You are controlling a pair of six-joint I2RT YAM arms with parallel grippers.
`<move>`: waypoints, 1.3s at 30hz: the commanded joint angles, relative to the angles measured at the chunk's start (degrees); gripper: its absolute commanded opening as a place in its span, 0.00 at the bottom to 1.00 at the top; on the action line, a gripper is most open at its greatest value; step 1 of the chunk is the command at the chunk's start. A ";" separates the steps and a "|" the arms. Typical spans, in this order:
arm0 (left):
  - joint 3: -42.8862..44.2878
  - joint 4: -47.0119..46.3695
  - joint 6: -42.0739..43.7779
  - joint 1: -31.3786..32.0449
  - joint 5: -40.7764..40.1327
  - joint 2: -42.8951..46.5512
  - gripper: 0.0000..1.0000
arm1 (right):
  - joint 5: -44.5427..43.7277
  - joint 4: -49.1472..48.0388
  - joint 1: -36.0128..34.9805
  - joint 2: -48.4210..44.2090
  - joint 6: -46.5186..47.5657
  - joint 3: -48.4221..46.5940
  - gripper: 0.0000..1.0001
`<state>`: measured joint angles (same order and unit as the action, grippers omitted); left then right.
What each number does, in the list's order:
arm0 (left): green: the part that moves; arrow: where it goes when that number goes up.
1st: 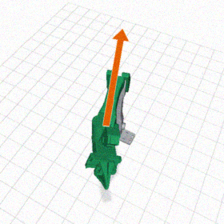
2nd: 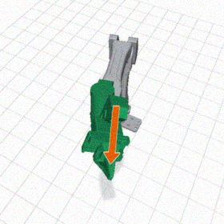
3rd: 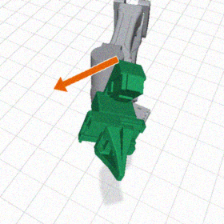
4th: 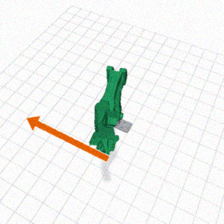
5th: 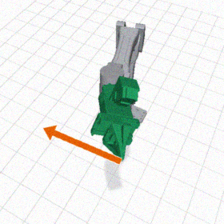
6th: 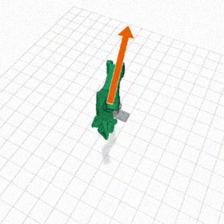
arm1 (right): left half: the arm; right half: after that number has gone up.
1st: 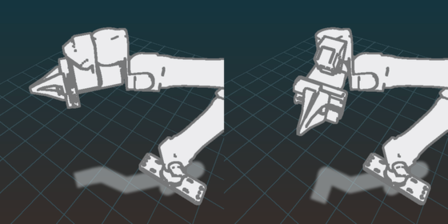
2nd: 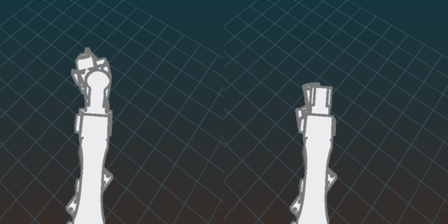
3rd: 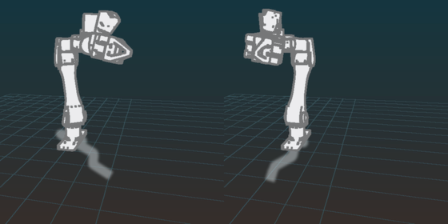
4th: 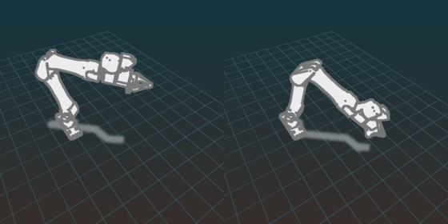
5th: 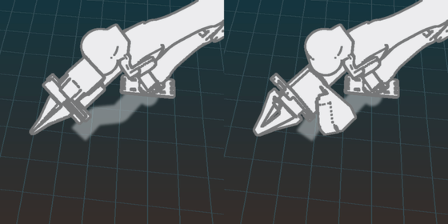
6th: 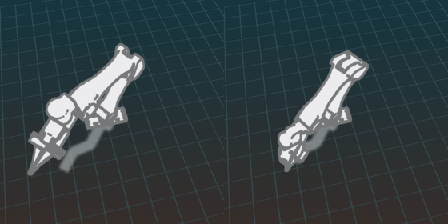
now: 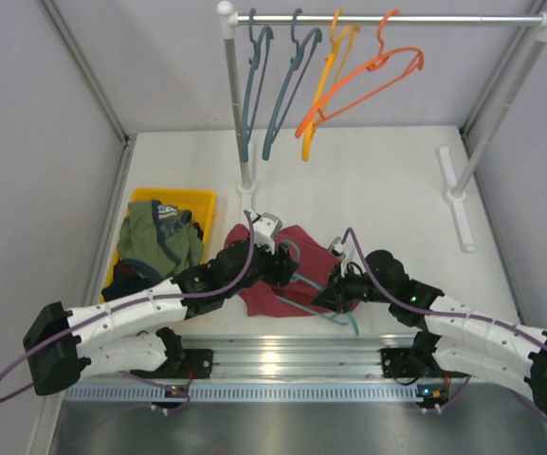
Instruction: Place the tank top on the hanger
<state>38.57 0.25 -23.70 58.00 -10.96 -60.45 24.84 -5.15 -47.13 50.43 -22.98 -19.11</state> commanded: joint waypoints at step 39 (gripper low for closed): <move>-6.05 -11.85 6.65 2.65 -8.29 -2.49 0.00 | -34.59 31.42 -1.56 -3.25 -16.55 -14.90 0.64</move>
<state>32.80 -8.71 -18.00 60.45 -17.89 -64.62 -2.39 18.04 -47.99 45.87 -32.84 -31.59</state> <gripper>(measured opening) 0.057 0.671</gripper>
